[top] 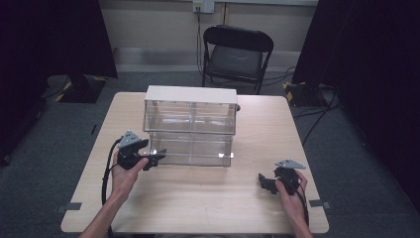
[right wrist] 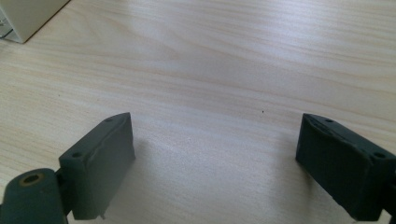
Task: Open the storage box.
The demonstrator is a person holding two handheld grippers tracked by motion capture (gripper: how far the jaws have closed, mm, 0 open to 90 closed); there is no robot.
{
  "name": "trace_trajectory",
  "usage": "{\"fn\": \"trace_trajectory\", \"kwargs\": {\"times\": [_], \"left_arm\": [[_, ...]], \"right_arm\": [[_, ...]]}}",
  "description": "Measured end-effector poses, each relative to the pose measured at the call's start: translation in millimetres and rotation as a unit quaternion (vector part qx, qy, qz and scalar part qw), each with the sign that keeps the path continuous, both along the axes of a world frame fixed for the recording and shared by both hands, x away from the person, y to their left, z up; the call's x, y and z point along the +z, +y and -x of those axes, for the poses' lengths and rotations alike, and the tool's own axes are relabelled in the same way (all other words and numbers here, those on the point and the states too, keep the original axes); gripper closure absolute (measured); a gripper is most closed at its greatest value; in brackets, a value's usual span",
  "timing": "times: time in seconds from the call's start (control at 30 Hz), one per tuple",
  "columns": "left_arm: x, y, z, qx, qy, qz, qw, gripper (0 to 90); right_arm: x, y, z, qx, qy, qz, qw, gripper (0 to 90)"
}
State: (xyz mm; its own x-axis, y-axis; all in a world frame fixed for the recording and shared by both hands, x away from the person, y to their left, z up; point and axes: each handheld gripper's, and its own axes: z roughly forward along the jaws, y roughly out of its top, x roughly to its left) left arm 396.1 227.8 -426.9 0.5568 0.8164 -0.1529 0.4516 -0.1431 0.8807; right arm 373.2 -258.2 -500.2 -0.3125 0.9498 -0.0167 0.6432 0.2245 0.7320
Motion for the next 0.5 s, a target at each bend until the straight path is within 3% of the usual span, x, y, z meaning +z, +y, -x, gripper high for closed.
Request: {"fn": "trace_trajectory", "kwargs": {"times": [0.43,0.5], "left_arm": [[8.3,1.0,-2.8,0.004,-0.009,0.008,0.9999,16.1],[9.1,2.0,-3.3,0.001,-0.010,0.001,1.0000,16.2]], "right_arm": [[0.0,0.0,0.0,0.000,0.000,0.000,1.0000,10.7],[0.0,0.0,0.0,0.000,0.000,0.000,1.0000,10.7]]}}
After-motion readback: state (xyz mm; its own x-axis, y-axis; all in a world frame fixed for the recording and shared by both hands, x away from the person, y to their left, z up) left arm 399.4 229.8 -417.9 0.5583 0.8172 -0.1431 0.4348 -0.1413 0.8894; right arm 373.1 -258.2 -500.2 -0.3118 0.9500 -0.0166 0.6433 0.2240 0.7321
